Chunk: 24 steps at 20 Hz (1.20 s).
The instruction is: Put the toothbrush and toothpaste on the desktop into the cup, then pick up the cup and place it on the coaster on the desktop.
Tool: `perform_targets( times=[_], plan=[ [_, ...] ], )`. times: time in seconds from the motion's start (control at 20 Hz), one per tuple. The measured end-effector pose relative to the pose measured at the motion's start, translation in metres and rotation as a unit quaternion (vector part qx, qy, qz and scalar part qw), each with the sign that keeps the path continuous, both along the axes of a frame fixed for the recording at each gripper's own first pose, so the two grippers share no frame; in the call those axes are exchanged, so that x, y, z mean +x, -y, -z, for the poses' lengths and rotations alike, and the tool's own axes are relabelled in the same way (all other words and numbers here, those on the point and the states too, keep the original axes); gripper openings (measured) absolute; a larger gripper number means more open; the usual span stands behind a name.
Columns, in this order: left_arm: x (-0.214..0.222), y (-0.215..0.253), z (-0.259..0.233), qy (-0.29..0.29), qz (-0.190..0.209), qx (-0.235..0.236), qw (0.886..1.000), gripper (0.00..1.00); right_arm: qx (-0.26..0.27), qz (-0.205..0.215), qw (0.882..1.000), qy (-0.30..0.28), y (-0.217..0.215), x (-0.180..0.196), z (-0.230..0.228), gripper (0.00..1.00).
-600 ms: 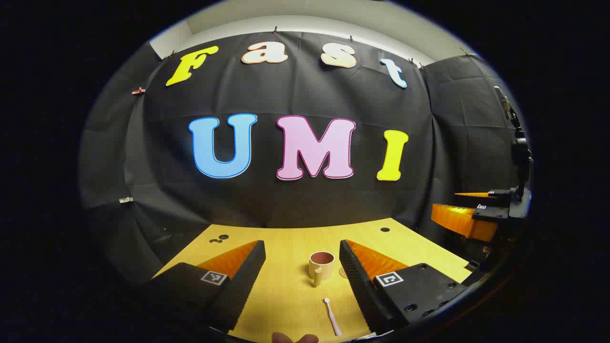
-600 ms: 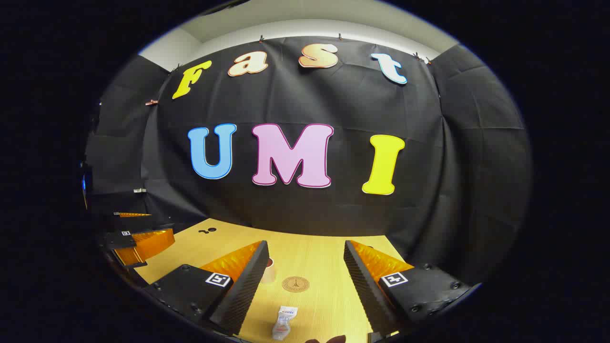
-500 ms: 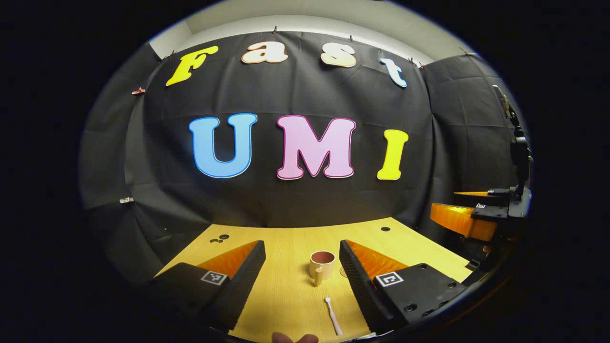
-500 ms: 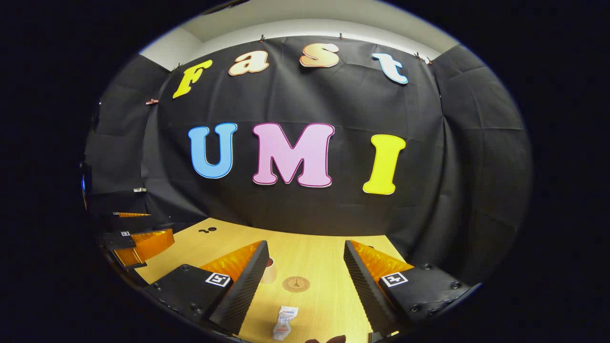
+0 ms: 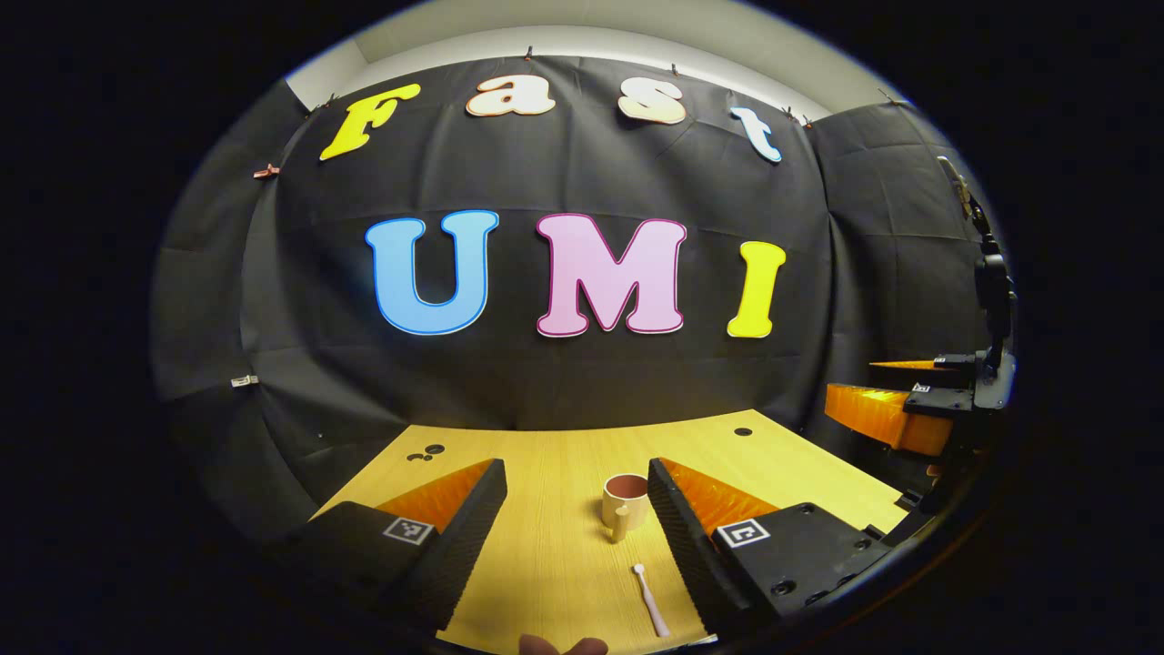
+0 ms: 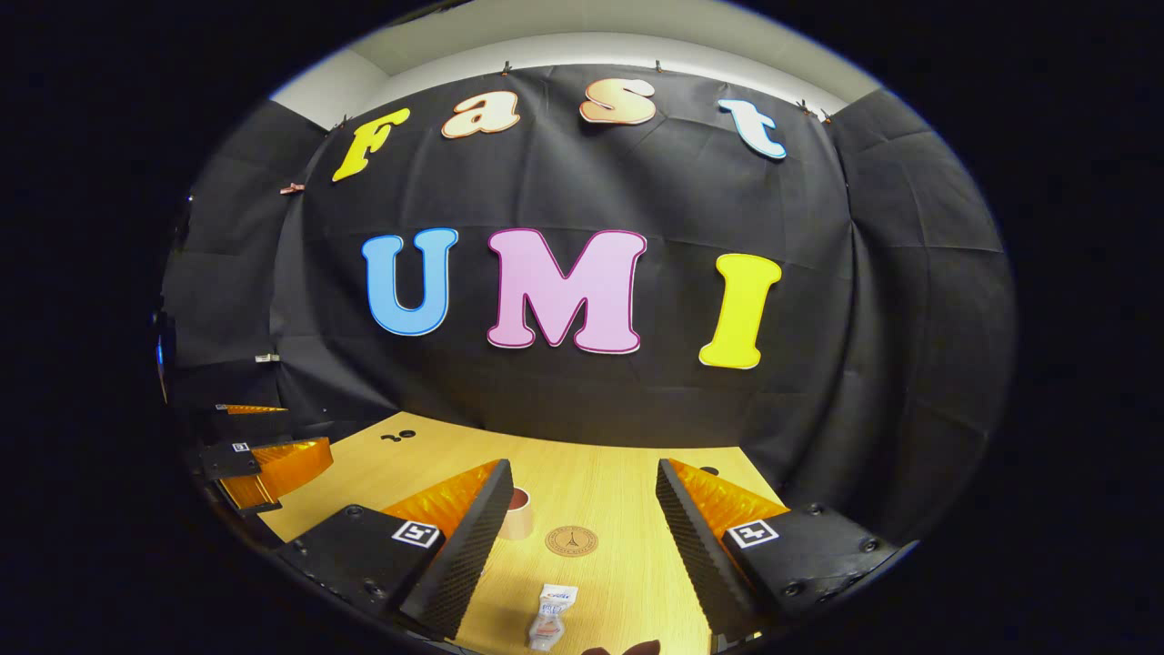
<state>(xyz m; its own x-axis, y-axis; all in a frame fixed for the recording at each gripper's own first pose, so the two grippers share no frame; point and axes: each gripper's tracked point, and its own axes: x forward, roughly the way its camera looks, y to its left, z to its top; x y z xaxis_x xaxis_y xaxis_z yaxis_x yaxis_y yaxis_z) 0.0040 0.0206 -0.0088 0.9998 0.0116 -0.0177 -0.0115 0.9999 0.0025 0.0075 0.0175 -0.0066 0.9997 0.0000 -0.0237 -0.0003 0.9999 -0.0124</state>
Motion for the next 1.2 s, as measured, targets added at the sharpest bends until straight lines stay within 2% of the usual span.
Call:
perform_targets(
  times=[0.35,0.55,0.9,1.2],
  plan=[
    [0.008,-0.020,0.011,-0.007,-0.001,-0.003,1.000,0.97,-0.016,0.005,0.998,-0.053,-0.014,0.008,0.030,0.97],
    [0.012,-0.033,0.022,-0.018,-0.003,-0.007,1.000,0.97,-0.006,-0.001,0.991,-0.130,-0.028,0.012,0.078,0.98],
    [0.020,-0.052,0.047,-0.044,-0.007,-0.017,0.999,0.97,0.030,-0.010,0.956,-0.291,-0.046,0.009,0.174,0.98],
    [0.027,-0.067,0.069,-0.068,-0.011,-0.017,0.997,0.97,0.022,-0.002,0.919,-0.393,-0.040,0.010,0.262,0.98]
  ],
)
